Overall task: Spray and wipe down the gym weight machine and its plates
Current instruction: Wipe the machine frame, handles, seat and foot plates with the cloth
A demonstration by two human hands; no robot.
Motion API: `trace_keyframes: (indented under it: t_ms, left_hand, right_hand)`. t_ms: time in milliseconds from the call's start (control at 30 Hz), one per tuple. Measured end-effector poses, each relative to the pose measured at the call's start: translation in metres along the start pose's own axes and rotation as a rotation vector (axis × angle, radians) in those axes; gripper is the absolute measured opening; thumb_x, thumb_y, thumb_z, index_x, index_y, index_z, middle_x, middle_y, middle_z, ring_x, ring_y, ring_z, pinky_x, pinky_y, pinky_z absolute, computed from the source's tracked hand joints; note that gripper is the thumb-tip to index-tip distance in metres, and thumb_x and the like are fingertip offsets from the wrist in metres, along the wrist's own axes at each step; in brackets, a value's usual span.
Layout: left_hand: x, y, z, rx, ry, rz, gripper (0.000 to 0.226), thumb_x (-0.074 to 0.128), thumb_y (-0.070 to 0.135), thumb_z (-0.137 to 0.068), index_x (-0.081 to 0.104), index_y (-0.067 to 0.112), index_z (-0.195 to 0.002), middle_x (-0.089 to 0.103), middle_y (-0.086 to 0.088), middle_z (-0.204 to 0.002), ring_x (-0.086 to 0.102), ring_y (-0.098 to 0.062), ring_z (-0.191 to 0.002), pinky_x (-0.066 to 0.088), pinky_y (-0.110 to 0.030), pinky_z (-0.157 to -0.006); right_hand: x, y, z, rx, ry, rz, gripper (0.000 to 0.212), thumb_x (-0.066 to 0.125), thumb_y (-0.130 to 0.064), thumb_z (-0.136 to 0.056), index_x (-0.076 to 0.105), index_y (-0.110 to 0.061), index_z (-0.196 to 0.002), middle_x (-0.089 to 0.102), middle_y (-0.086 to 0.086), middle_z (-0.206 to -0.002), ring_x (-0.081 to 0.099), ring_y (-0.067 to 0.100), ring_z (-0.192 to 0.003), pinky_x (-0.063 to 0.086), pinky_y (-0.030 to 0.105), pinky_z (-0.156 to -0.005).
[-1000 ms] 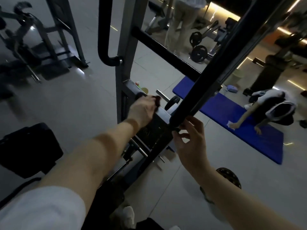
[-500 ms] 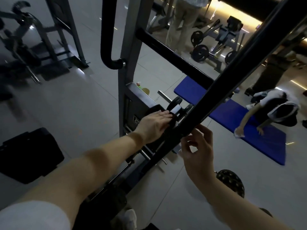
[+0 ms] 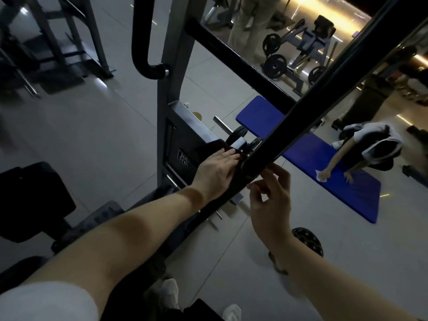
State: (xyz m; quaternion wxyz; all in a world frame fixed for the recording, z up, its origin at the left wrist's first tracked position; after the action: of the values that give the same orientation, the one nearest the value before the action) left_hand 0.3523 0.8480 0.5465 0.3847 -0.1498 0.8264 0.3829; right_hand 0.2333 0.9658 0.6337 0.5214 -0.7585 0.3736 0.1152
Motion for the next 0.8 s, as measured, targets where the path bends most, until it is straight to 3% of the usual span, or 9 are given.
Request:
trace_keyframes:
  t_ms: [133,233,300,400,567,633,733,800]
  left_hand:
    - [-0.017,-0.024,-0.019,0.043,-0.033,-0.071,0.033,0.054,0.023,-0.101,0.066,0.02,-0.132,0.064,0.003,-0.137,0.055,-0.015,-0.133,0.033,-0.03,-0.119]
    - [-0.04,-0.051,-0.054,-0.189,0.032,-0.151,0.026,0.048,0.024,-0.103,0.07,0.015,-0.113,0.067,-0.003,-0.116,0.06,-0.024,-0.111,0.04,-0.031,-0.105]
    - [-0.041,-0.052,-0.062,-0.228,0.018,-0.163,0.025,0.049,0.022,-0.103,0.071,0.011,-0.107,0.067,-0.006,-0.113,0.06,-0.026,-0.106,0.037,-0.03,-0.104]
    - [-0.025,-0.036,-0.041,-0.127,0.033,-0.112,0.025,0.056,0.018,-0.099,0.072,0.012,-0.118,0.068,-0.006,-0.129,0.06,-0.023,-0.123,0.035,-0.035,-0.117]
    - [-0.002,0.002,0.009,-0.134,0.217,0.021,0.038,0.049,0.017,-0.098,0.069,0.007,-0.129,0.065,-0.006,-0.137,0.056,-0.016,-0.133,0.038,-0.035,-0.118]
    - [0.011,0.024,0.025,-0.212,0.334,0.076,0.033,0.054,0.011,-0.099,0.069,0.007,-0.128,0.067,-0.007,-0.133,0.06,-0.018,-0.128,0.046,-0.03,-0.111]
    - [0.034,0.049,0.042,-0.472,0.447,0.163,0.027,0.058,0.011,-0.101,0.069,0.008,-0.126,0.071,-0.006,-0.122,0.067,-0.018,-0.114,0.053,-0.024,-0.098]
    - [0.05,0.067,0.059,-0.636,0.469,0.201,0.022,0.054,0.019,-0.104,0.071,0.011,-0.117,0.072,0.003,-0.103,0.07,-0.015,-0.094,0.057,-0.025,-0.083]
  right_hand:
    - [-0.004,0.002,-0.001,0.0,-0.041,-0.026,0.057,0.067,0.017,-0.085,0.062,-0.024,-0.125,0.045,0.011,-0.142,0.066,0.009,-0.089,0.057,0.016,-0.08]
    - [-0.007,0.002,-0.003,-0.002,-0.062,-0.039,0.059,0.065,0.018,-0.085,0.062,-0.026,-0.124,0.045,0.012,-0.143,0.065,0.007,-0.095,0.056,0.016,-0.082]
    - [-0.01,0.005,-0.005,-0.028,-0.076,-0.037,0.06,0.066,0.018,-0.085,0.062,-0.029,-0.123,0.045,0.01,-0.142,0.065,0.009,-0.096,0.057,0.017,-0.082]
    - [-0.014,0.011,-0.011,-0.079,-0.098,-0.032,0.058,0.067,0.016,-0.085,0.065,-0.027,-0.123,0.047,0.01,-0.14,0.065,0.011,-0.096,0.058,0.02,-0.082]
    - [-0.017,0.031,-0.022,-0.173,-0.141,-0.012,0.053,0.068,0.012,-0.086,0.065,-0.027,-0.122,0.047,0.012,-0.139,0.063,0.028,-0.111,0.059,0.031,-0.09]
    - [-0.02,0.036,-0.027,-0.195,-0.169,-0.036,0.054,0.07,0.013,-0.085,0.068,-0.026,-0.122,0.049,0.009,-0.138,0.06,0.022,-0.115,0.059,0.034,-0.092]
    - [-0.029,0.043,-0.03,-0.239,-0.289,-0.099,0.055,0.068,0.016,-0.084,0.069,-0.018,-0.127,0.045,0.001,-0.14,0.053,0.004,-0.119,0.052,0.02,-0.098]
    - [-0.038,0.056,-0.029,-0.29,-0.39,-0.169,0.056,0.064,0.016,-0.085,0.067,-0.017,-0.13,0.045,-0.001,-0.143,0.051,0.011,-0.128,0.052,0.025,-0.101]
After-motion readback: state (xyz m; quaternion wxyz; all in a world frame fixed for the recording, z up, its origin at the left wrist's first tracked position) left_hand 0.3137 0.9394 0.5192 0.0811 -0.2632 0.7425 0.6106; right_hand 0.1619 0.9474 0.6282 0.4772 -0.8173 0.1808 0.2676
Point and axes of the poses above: each hand's wrist, its own z-axis away from the middle knuckle, its own x-axis out of the palm, y = z × x, the point moved 3 cm from there along -z, towards the middle knuckle
